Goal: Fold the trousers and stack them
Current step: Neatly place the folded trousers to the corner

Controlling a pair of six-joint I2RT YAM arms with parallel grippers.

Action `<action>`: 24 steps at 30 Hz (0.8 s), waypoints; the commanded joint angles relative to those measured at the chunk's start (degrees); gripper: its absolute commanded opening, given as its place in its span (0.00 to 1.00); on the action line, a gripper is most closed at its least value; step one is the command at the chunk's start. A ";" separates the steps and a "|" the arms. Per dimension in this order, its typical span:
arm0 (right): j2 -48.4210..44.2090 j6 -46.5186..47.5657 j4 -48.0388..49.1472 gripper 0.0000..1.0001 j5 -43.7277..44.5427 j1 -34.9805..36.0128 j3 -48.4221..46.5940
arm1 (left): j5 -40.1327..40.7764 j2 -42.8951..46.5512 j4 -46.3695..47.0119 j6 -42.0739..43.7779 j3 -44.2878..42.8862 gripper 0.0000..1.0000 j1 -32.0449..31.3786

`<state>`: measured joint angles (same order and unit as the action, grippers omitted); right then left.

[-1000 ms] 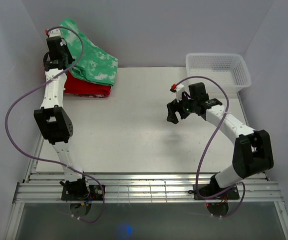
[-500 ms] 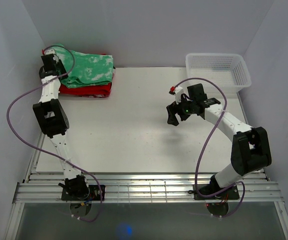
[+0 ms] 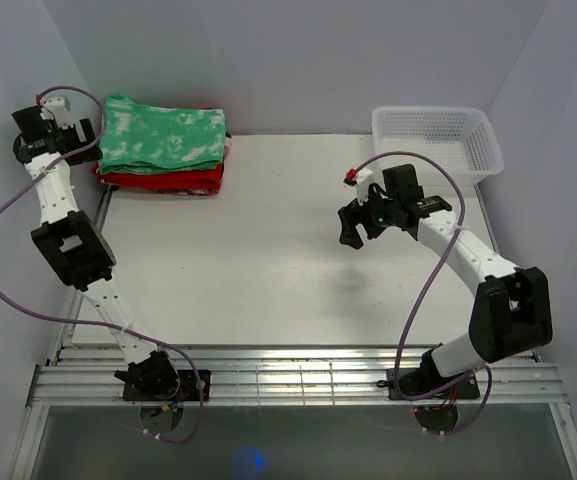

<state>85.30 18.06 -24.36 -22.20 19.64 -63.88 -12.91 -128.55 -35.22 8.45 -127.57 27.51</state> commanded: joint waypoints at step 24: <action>-26.05 1.89 -11.50 0.90 -2.50 -24.38 17.55 | -24.61 53.58 -16.55 16.87 63.67 0.98 -10.46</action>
<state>61.36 21.37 -35.14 -22.83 -4.60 -48.16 -36.21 -76.49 -57.14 28.91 -64.29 16.21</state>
